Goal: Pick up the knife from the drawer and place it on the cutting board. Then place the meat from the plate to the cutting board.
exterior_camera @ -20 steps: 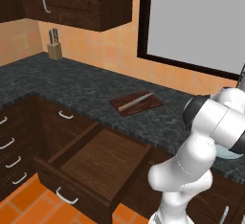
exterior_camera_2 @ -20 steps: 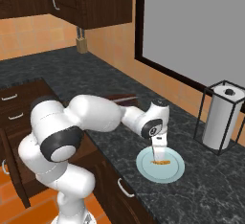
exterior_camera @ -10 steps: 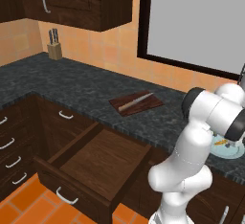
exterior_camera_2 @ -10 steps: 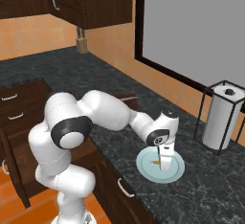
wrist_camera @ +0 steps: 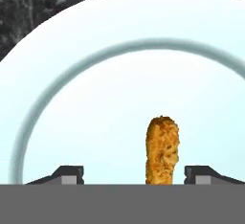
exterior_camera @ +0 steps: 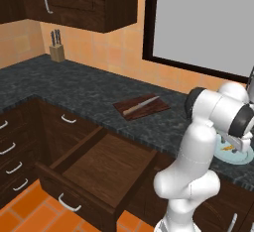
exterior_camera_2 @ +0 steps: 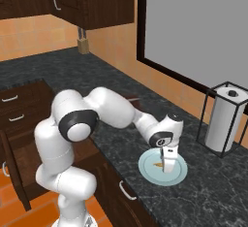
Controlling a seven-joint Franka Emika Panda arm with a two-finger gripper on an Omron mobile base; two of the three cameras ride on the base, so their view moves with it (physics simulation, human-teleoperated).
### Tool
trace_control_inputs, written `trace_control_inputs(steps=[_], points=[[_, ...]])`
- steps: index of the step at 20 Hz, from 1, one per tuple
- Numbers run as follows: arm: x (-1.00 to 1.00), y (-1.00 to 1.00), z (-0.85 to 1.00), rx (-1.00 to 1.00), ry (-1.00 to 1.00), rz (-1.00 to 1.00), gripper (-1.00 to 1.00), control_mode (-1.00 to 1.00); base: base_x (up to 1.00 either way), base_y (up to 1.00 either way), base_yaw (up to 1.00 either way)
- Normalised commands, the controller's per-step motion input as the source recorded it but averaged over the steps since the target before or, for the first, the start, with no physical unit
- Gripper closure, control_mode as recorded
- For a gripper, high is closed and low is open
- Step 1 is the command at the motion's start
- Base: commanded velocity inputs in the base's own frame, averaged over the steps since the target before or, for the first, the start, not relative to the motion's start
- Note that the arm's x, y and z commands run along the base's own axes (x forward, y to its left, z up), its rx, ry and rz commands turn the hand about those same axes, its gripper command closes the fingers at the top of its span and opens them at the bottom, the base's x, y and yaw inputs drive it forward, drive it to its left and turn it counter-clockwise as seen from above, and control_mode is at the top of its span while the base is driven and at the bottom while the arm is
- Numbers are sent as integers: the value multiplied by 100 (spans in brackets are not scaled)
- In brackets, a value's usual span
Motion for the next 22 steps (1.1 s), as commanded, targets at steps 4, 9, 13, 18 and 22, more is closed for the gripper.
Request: trace_control_inputs(steps=[4, 9, 13, 18, 22], points=[[-1, 0, -52, 0, -5, 0, 100, -100, 0, 0, 0], [-6, 1, -18, 0, 2, 0, 100, -100, 0, 0, 0], [-23, 0, 0, 0, -1, 0, 100, -100, 0, 0, 0], [-36, 30, 49, 0, -17, 2, 100, -100, 0, 0, 0], [8, 81, 100, -4, -23, 5, 100, -100, 0, 0, 0]])
